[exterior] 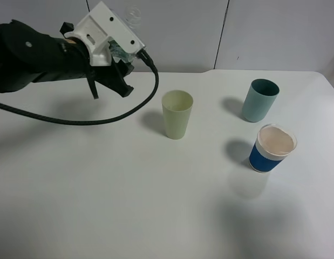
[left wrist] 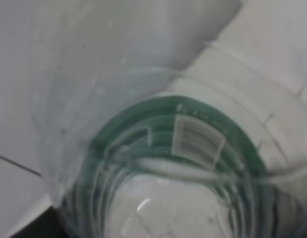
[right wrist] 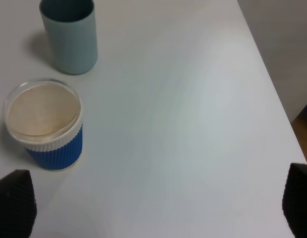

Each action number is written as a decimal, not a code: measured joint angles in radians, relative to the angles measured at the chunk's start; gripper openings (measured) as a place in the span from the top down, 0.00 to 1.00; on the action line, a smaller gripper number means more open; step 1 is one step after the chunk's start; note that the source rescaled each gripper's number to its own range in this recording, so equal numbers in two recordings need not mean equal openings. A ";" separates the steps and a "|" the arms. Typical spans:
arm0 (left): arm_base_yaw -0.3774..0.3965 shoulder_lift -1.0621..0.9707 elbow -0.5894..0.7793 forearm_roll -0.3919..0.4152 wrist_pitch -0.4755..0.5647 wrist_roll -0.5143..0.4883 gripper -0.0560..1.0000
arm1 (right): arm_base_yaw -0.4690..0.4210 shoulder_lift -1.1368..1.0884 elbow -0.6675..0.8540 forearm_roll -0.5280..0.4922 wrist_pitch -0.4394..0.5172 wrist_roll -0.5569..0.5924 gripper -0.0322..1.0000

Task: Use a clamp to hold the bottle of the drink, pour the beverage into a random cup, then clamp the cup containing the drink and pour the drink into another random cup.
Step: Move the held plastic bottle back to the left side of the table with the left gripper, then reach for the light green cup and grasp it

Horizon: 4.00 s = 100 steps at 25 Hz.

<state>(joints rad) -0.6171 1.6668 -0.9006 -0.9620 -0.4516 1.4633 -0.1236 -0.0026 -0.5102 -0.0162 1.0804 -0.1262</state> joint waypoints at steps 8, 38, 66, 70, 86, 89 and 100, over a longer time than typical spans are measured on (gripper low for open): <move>0.131 -0.227 0.275 0.714 0.172 -0.913 0.94 | 0.000 0.000 0.000 0.000 0.000 0.000 0.00; 0.394 -0.078 0.718 1.335 -0.613 -1.542 0.94 | 0.000 0.000 0.000 0.000 0.000 0.000 0.00; 0.512 0.332 0.609 1.521 -0.795 -1.471 0.94 | -0.001 0.000 0.000 0.000 0.000 0.000 0.00; 0.512 0.332 0.609 1.521 -0.795 -1.471 0.94 | -0.001 0.000 0.000 0.000 0.000 0.000 0.00; 0.512 0.187 0.801 1.474 -0.765 -1.471 0.01 | -0.001 0.000 0.000 0.000 0.000 0.000 0.00; 0.512 0.106 0.878 1.450 -0.763 -1.472 0.01 | -0.001 0.000 0.000 0.000 0.000 0.000 0.00; 0.512 -0.266 0.902 1.371 -0.646 -1.599 0.00 | -0.001 0.000 0.000 0.000 0.000 0.000 0.00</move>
<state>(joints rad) -0.1050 1.4011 0.0013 0.4088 -1.0980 -0.1358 -0.1244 -0.0026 -0.5102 -0.0162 1.0804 -0.1262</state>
